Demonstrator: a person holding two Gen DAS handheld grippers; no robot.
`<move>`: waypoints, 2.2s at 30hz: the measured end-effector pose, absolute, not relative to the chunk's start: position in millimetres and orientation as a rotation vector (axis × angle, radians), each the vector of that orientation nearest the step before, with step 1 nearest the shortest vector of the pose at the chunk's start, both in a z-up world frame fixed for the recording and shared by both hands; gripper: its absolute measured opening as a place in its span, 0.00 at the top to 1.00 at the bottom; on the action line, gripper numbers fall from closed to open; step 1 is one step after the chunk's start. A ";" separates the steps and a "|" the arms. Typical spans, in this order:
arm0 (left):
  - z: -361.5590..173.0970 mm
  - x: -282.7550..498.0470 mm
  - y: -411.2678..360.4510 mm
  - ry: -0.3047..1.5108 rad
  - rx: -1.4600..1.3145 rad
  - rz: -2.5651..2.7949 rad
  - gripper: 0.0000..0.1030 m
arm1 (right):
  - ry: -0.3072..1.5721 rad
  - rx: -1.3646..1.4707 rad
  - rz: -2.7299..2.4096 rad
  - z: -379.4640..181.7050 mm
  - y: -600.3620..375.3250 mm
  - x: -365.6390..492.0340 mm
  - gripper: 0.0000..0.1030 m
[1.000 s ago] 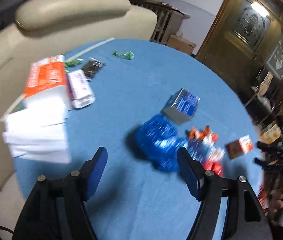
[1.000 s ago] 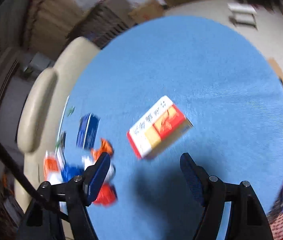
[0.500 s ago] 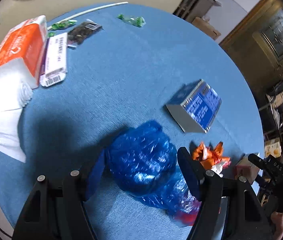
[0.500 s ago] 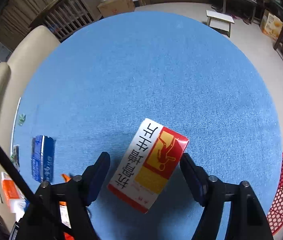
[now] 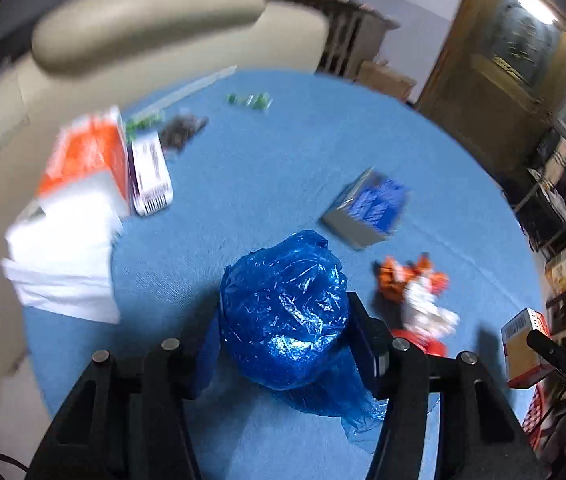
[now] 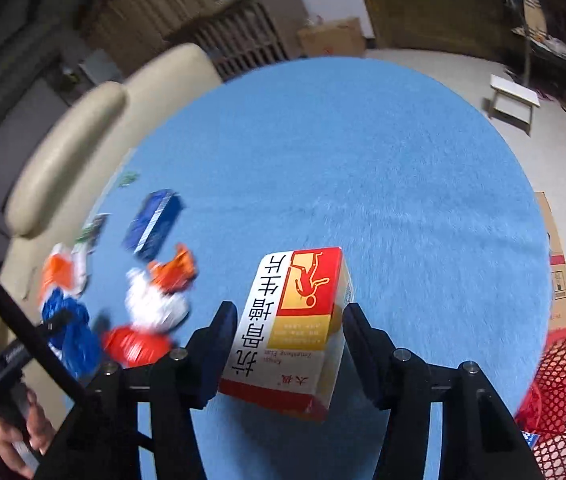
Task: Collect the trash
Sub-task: 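Carry the medicine box and blue bags over the wastebasket and release both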
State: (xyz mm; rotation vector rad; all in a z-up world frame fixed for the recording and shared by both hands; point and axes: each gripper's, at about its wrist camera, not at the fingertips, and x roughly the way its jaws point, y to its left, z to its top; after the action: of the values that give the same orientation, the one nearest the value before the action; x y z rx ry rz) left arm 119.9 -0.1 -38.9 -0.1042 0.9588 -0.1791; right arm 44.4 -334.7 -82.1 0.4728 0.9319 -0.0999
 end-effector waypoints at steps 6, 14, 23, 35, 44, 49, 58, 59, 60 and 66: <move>7.3 54.8 -47.6 0.802 0.086 -0.277 0.42 | 0.790 0.484 -0.025 -62.5 -332.8 -24.6 0.44; 10.8 2.4 -133.0 0.768 0.274 -0.449 0.42 | 0.692 0.523 -0.076 -52.1 -351.0 -113.1 0.44; 11.7 -37.1 -200.6 0.743 0.406 -0.569 0.42 | 0.656 0.563 -0.178 -49.8 -386.7 -175.9 0.44; 8.5 -77.1 -259.8 0.698 0.549 -0.675 0.42 | 0.613 0.641 -0.261 -58.9 -431.3 -228.3 0.44; 5.6 -105.3 -292.7 0.683 0.627 -0.732 0.42 | 0.576 0.706 -0.305 -65.7 -454.6 -256.6 0.44; 2.3 -114.7 -304.9 0.683 0.664 -0.759 0.42 | 0.556 0.741 -0.330 -70.9 -464.6 -270.9 0.44; -7.2 -129.0 -327.6 0.687 0.726 -0.800 0.42 | 0.545 0.810 -0.366 -84.0 -480.6 -290.4 0.44; -8.3 -129.7 -329.2 0.686 0.731 -0.803 0.42 | 0.544 0.817 -0.369 -84.9 -481.3 -292.1 0.44; -9.3 -130.4 -331.1 0.687 0.735 -0.804 0.42 | 0.544 0.825 -0.371 -86.0 -482.2 -293.7 0.44; -15.3 -132.6 -336.7 0.698 0.754 -0.817 0.42 | 0.542 0.852 -0.381 -91.7 -485.3 -297.3 0.44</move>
State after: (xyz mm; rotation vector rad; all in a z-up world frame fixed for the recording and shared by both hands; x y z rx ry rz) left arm -132.6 -336.7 -15.3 0.7541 0.6978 -0.8171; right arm -297.3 -485.3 -91.7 0.8519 0.5422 -0.3814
